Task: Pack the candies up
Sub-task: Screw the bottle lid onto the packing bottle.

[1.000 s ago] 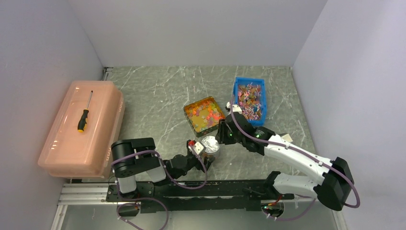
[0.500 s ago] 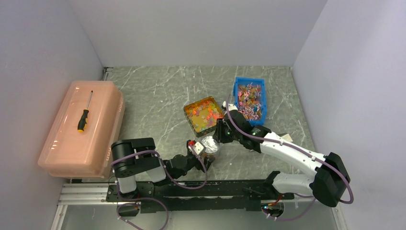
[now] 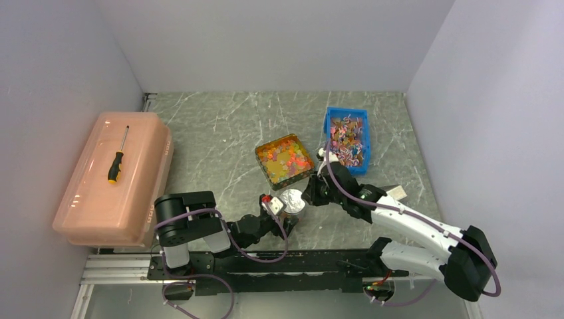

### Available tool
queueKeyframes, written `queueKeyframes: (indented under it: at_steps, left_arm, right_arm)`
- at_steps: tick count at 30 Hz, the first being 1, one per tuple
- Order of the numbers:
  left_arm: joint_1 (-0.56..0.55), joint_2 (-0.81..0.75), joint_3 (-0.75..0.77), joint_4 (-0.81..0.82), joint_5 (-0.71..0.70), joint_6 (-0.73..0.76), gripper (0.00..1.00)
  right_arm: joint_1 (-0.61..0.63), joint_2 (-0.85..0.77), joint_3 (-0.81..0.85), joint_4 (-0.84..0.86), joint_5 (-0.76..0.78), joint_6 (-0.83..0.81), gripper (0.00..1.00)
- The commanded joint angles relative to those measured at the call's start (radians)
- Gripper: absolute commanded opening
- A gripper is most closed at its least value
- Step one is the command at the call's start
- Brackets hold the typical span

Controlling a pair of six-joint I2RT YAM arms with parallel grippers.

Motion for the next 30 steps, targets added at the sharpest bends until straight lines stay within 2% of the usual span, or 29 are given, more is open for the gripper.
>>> queueKeyframes:
  at_steps: [1,8,17,25,30]
  left_arm:
    - [0.002,-0.018,0.01,-0.001,0.017,-0.029,0.42]
    - [0.002,-0.021,0.022,-0.022,0.008,-0.028,0.42]
    - [0.002,-0.018,0.029,-0.032,0.011,-0.027,0.42]
    - [0.002,-0.015,0.028,-0.025,0.016,-0.029,0.42]
    - [0.002,-0.01,0.025,-0.021,0.017,-0.032,0.42]
  right_arm:
    - [0.012,-0.065,-0.052,-0.04,-0.067,0.046,0.17]
    - [0.069,-0.163,-0.118,-0.064,-0.052,0.131,0.17]
    - [0.233,-0.226,-0.163,-0.085,0.036,0.259,0.17]
    - [0.285,-0.256,-0.071,-0.175,0.135,0.26,0.19]
    - [0.282,-0.254,0.016,-0.263,0.228,0.23,0.28]
